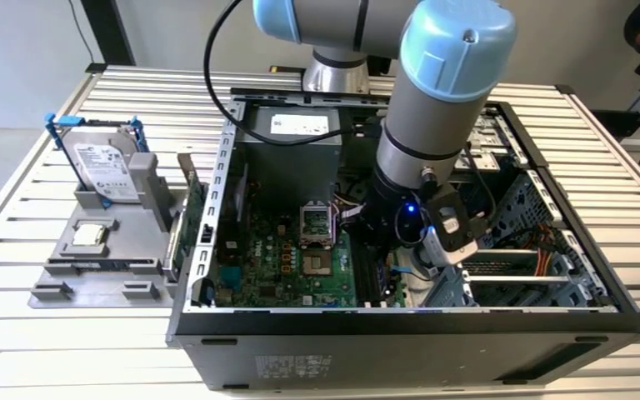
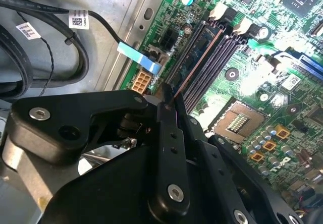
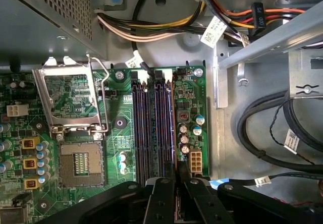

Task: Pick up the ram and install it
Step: 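Insert the ram into the slot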

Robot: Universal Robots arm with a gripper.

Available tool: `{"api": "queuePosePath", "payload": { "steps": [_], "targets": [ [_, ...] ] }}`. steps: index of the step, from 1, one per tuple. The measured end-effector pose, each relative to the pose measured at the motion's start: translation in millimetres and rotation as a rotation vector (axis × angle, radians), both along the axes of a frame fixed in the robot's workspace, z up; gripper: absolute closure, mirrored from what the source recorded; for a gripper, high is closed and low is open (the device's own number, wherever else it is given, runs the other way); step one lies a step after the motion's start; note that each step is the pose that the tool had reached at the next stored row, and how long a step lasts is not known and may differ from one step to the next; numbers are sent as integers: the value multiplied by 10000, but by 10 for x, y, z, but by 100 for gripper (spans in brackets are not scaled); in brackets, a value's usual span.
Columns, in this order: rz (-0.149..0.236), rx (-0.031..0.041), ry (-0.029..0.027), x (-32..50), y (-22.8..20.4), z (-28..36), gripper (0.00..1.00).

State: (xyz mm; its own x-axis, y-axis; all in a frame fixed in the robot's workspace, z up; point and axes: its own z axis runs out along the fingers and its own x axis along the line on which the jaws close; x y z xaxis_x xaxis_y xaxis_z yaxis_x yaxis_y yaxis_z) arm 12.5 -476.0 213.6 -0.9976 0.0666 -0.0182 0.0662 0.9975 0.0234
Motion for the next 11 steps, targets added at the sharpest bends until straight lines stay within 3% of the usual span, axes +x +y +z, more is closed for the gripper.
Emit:
{"api": "queuePosePath", "payload": {
  "steps": [11],
  "targets": [
    [0,15,9,1,0,16,100]
  ]
}}
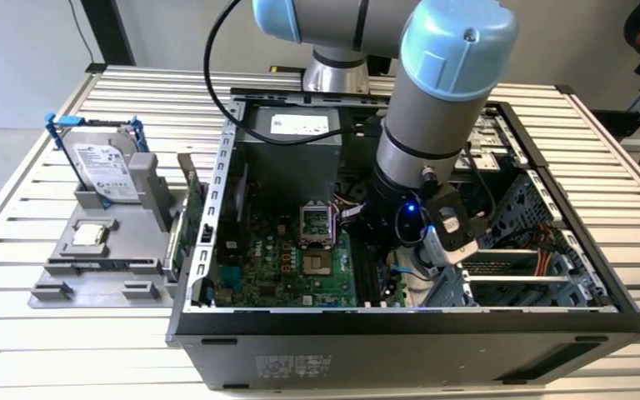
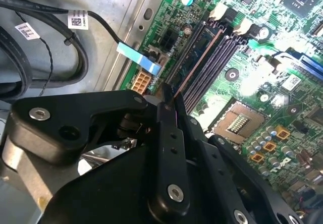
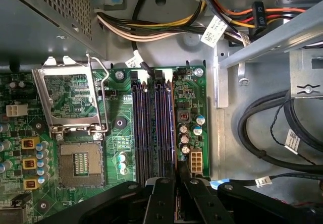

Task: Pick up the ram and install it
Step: 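Insert the ram into the slot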

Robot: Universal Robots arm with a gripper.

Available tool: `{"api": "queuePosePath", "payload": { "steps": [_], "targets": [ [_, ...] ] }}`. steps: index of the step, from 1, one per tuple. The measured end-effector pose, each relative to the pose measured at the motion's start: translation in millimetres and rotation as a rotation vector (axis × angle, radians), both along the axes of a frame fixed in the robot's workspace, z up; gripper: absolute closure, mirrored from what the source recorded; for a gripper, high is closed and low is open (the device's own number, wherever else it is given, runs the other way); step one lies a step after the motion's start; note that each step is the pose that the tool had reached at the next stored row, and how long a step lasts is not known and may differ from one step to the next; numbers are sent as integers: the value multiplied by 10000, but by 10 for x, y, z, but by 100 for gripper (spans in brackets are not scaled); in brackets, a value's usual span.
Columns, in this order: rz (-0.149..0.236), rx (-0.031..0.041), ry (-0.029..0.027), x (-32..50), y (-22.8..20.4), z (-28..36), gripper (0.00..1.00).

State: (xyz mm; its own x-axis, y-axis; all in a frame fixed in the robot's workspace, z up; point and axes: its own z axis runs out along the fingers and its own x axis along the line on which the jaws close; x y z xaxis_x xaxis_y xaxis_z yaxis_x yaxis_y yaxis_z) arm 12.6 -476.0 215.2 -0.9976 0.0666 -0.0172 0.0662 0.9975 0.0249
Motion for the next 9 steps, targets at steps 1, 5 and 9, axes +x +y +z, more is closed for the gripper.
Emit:
{"api": "queuePosePath", "payload": {
  "steps": [1,5,9],
  "targets": [
    [-1,0,0,0,-1,0,100],
    [-1,-4,1,0,-6,7,100],
    [0,-8,2,0,-11,-1,100]
  ]
}}
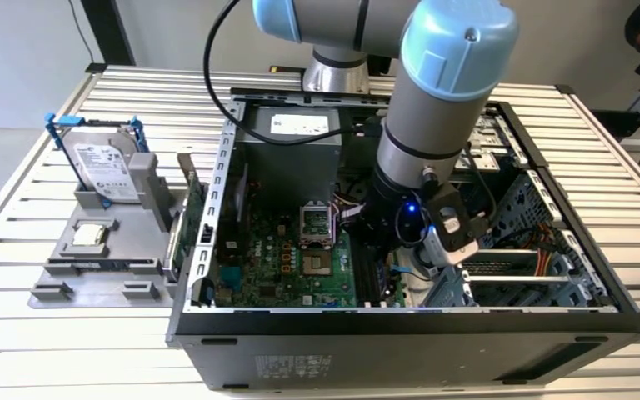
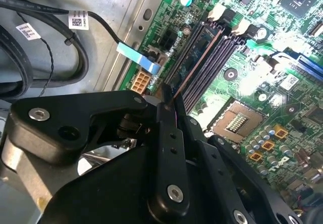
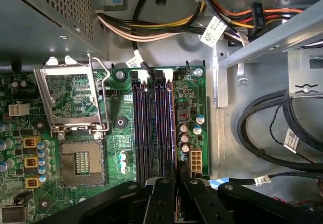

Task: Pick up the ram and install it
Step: 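Insert the ram into the slot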

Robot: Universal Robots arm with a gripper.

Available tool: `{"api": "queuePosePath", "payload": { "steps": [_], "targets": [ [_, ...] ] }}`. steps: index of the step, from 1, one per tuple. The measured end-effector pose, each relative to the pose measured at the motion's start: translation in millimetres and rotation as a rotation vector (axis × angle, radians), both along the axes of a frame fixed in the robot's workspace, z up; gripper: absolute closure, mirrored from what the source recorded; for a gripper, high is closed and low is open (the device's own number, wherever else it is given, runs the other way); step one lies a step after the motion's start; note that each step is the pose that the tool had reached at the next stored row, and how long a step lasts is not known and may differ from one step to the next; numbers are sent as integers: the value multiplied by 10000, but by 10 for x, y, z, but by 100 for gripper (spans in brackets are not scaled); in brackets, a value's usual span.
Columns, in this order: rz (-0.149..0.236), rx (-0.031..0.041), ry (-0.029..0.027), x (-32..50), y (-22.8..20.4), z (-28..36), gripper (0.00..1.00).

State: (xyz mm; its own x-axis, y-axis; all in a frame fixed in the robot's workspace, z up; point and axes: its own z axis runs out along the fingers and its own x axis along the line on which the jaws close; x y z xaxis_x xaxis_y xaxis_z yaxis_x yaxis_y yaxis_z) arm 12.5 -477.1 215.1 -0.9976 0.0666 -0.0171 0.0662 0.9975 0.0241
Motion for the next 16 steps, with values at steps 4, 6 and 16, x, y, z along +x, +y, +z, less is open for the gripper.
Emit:
{"api": "queuePosePath", "payload": {
  "steps": [4,6,16],
  "targets": [
    [-1,1,0,0,-2,-33,100],
    [0,1,0,0,-2,-47,100],
    [0,1,0,0,-3,-53,100]
  ]
}}
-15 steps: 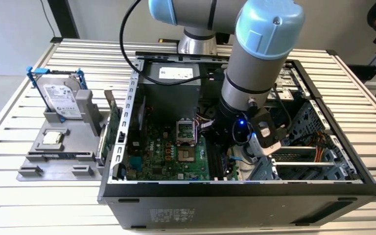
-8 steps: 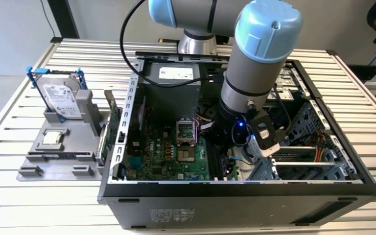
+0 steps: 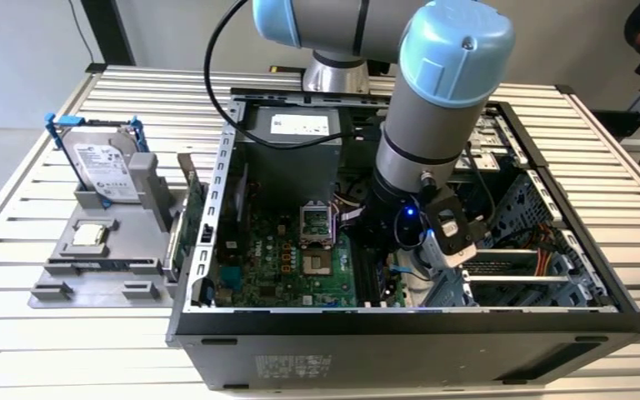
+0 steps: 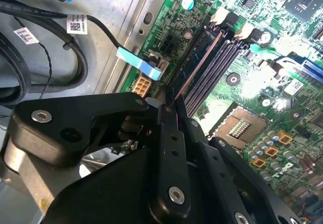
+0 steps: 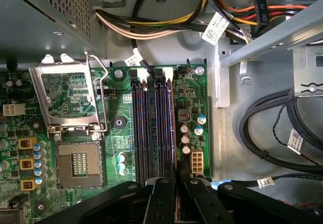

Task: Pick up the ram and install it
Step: 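Insert the ram into the slot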

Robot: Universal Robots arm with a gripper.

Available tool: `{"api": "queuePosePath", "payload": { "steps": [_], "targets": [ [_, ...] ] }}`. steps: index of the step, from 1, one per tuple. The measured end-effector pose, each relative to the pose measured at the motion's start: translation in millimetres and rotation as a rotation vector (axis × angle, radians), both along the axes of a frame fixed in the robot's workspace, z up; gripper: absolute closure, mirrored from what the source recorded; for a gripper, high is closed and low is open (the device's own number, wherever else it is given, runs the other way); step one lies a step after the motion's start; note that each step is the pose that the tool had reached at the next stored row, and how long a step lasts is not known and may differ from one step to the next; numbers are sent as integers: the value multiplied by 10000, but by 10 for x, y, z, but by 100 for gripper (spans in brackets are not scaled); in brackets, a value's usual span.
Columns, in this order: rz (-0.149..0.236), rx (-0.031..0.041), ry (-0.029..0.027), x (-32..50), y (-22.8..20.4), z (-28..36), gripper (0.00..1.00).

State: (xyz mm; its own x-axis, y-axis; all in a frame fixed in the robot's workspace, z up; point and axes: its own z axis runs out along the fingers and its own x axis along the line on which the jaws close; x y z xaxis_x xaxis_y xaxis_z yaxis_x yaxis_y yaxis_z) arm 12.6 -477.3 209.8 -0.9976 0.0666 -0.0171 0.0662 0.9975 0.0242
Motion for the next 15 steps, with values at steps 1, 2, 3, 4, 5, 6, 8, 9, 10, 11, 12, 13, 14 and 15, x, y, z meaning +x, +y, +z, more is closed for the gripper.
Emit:
{"api": "queuePosePath", "payload": {
  "steps": [1,2,3,4,5,6,8,9,10,11,12,13,14,15],
  "targets": [
    [0,0,0,0,0,0,100],
    [0,-1,0,0,0,0,100],
    [0,0,0,0,0,-1,100],
    [0,-1,0,0,0,-1,100],
    [0,0,0,0,0,-1,100],
    [0,0,0,0,0,-2,100],
    [0,-1,0,0,0,-2,100],
    [0,0,0,0,0,-3,100],
    [-1,-2,-1,0,0,-3,0],
    [0,-2,-1,0,0,-3,0],
    [0,-1,0,0,0,-4,0],
    [0,-1,0,0,0,-4,0],
    [2,-1,4,3,0,-4,0],
    [-1,5,20,6,0,15,0]
  ]
}}
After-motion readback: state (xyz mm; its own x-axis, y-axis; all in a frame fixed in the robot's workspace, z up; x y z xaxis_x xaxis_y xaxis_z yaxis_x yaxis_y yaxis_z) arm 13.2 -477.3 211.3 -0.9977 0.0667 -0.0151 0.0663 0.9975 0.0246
